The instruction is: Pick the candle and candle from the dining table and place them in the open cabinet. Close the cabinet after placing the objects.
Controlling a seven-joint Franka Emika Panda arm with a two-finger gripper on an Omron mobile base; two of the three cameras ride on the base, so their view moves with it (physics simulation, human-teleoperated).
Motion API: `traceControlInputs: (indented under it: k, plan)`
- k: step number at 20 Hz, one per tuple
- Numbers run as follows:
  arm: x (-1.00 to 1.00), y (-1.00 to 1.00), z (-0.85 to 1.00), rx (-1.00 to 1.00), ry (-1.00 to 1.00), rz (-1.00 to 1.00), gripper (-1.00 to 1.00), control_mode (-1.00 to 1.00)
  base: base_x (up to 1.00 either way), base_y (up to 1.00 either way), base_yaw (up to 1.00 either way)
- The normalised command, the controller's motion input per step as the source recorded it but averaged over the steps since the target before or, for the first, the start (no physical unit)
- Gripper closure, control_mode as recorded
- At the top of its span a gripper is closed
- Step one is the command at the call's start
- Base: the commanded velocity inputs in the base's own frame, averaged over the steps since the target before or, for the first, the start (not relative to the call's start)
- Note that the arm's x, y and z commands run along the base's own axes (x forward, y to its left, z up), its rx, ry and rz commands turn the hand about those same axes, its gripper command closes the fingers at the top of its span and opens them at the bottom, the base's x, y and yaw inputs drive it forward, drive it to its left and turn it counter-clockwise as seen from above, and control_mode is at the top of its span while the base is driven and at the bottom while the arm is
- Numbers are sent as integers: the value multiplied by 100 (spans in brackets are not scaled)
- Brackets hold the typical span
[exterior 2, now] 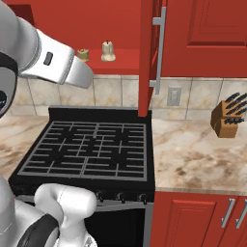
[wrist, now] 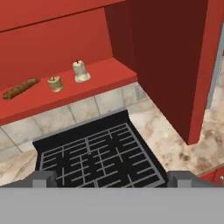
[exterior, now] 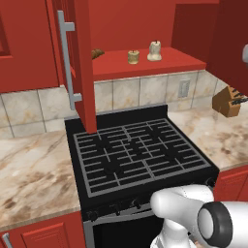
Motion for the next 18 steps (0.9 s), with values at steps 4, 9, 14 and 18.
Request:
traceControlInputs:
  k: [4,9,14,18]
  plan:
    - [-14,-61,0,11,-8,0,-100,-100,0,0,0]
    - [3,-54,-1,14,-8,3,-100,-100,0,0,0]
    - [-13,-45,-9,16,-4,2,-100,-100,0,0,0]
    - [-11,-32,-12,10,0,1,-100,-100,0,0,0]
